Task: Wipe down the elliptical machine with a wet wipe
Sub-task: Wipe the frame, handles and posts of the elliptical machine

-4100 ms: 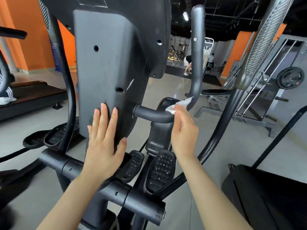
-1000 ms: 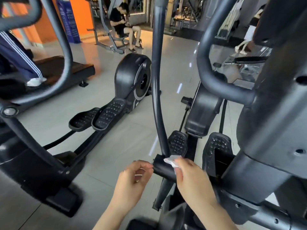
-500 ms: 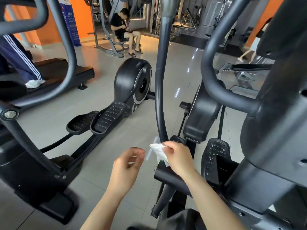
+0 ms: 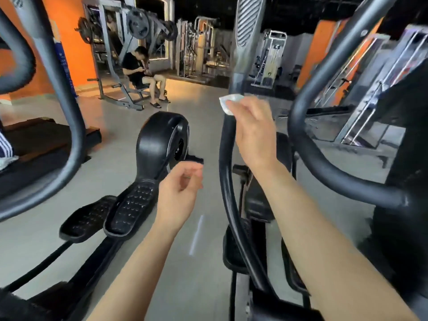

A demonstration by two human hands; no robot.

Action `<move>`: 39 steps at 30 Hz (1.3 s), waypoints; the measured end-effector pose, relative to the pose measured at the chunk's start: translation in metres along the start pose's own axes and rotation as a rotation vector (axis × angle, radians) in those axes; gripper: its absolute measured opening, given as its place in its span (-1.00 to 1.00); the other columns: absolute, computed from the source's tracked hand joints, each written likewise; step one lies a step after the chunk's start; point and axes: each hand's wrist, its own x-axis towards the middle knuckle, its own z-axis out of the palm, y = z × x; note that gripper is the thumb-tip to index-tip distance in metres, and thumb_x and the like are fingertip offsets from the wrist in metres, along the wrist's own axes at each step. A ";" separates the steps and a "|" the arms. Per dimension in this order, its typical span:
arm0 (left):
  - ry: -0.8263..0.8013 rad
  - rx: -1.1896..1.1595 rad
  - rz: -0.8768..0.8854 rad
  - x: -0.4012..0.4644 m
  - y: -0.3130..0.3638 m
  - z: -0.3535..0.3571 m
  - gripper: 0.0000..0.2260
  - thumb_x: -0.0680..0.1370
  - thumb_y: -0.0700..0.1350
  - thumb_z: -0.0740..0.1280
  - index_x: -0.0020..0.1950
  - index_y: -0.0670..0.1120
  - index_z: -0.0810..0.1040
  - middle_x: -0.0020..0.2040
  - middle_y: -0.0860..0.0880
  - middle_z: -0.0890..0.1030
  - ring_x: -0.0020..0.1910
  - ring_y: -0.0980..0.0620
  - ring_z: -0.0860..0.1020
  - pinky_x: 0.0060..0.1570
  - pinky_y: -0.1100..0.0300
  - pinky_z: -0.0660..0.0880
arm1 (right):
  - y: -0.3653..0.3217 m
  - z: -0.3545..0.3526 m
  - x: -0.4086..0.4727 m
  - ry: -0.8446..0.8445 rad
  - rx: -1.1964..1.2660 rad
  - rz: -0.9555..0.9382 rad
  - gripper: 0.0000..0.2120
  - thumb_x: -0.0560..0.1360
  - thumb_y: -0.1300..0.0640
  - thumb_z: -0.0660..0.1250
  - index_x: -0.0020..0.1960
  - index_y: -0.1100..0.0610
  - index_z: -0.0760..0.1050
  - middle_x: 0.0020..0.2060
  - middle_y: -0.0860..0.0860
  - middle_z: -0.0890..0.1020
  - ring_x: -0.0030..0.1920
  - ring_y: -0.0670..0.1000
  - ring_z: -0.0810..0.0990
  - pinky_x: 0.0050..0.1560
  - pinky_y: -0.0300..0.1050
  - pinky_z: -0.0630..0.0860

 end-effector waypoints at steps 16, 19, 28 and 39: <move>-0.263 0.010 -0.150 0.053 -0.064 -0.024 -0.75 0.59 -0.22 0.32 -0.10 0.15 0.55 -0.18 0.06 0.60 -0.22 0.06 0.62 0.01 0.00 0.56 | -0.002 0.035 -0.102 -0.423 -0.100 0.057 -0.67 0.28 0.56 0.28 -0.12 0.25 0.64 -0.09 0.04 0.58 -0.16 0.12 0.57 -0.19 -0.05 0.58; -0.275 -0.023 -0.120 0.055 -0.058 -0.026 -0.78 0.60 -0.20 0.31 -0.09 0.14 0.56 -0.16 0.04 0.61 -0.19 0.06 0.63 0.07 -0.03 0.57 | -0.016 0.008 -0.037 -0.089 -0.148 0.014 -0.70 0.44 0.37 0.16 0.02 0.30 0.63 -0.12 0.17 0.58 -0.11 0.13 0.52 -0.09 -0.09 0.44; -0.265 -0.015 -0.043 0.066 -0.071 -0.038 -0.74 0.59 -0.18 0.33 -0.14 0.21 0.56 -0.22 0.07 0.63 -0.15 -0.05 0.64 0.02 0.00 0.56 | 0.012 0.053 -0.022 0.033 -0.069 0.019 -0.70 0.49 0.40 0.14 0.06 0.33 0.62 -0.24 0.18 0.48 -0.16 0.08 0.40 -0.08 -0.18 0.38; -0.420 0.097 -0.127 0.039 -0.099 -0.028 -0.71 0.56 -0.26 0.32 -0.12 0.18 0.51 -0.19 0.08 0.62 -0.16 -0.05 0.63 -0.17 0.40 0.45 | 0.014 0.056 -0.172 -0.527 -0.029 0.222 -0.68 0.29 0.57 0.37 -0.15 0.20 0.66 -0.16 -0.05 0.49 -0.21 0.00 0.55 -0.10 -0.35 0.47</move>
